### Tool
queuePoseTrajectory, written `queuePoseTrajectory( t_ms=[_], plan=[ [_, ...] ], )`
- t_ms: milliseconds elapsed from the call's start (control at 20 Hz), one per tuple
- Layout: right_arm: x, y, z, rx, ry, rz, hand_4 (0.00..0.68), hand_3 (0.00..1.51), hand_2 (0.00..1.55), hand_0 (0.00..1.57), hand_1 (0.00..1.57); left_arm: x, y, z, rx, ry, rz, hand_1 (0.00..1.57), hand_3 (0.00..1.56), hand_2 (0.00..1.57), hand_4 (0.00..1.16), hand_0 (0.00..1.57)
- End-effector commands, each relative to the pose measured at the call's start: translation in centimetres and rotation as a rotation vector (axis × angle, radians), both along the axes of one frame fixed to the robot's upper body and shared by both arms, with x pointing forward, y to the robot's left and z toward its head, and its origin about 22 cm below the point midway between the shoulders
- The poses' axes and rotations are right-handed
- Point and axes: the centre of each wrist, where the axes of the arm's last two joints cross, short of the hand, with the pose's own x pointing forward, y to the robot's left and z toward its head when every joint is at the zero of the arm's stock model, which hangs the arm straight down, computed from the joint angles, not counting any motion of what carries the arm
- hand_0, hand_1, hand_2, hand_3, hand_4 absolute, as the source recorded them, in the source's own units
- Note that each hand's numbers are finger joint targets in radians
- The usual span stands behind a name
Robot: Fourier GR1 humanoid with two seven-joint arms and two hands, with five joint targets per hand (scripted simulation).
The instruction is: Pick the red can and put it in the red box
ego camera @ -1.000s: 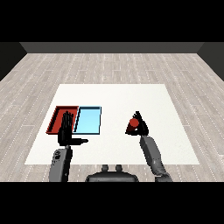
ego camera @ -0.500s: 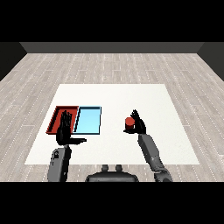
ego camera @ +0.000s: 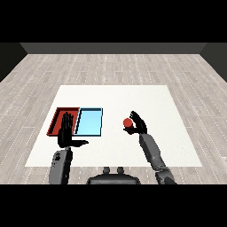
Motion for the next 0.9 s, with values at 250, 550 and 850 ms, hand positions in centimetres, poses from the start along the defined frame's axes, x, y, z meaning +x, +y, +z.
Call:
queuePoseTrajectory(
  t_ms=[250,550,850],
  plan=[
    [1.2,2.7,0.0,-0.164,0.023,-0.071,0.575,1.42,1.47,1.54,1.54,-2.8,0.8,-0.5,0.002,0.001,0.002,0.00,0.00,0.00,0.00,0.00],
    [0.5,0.6,0.0,-0.212,0.032,-0.039,0.551,1.42,1.47,1.53,1.53,-0.9,-0.4,-0.3,0.006,-0.010,0.009,0.00,0.00,0.00,0.00,0.00],
    [-1.1,1.6,-1.9,-0.202,0.021,-0.050,0.558,1.41,1.47,1.55,1.55,-0.5,-0.6,-0.9,-0.006,0.012,0.006,0.00,0.00,0.00,0.00,0.00]
  ],
)
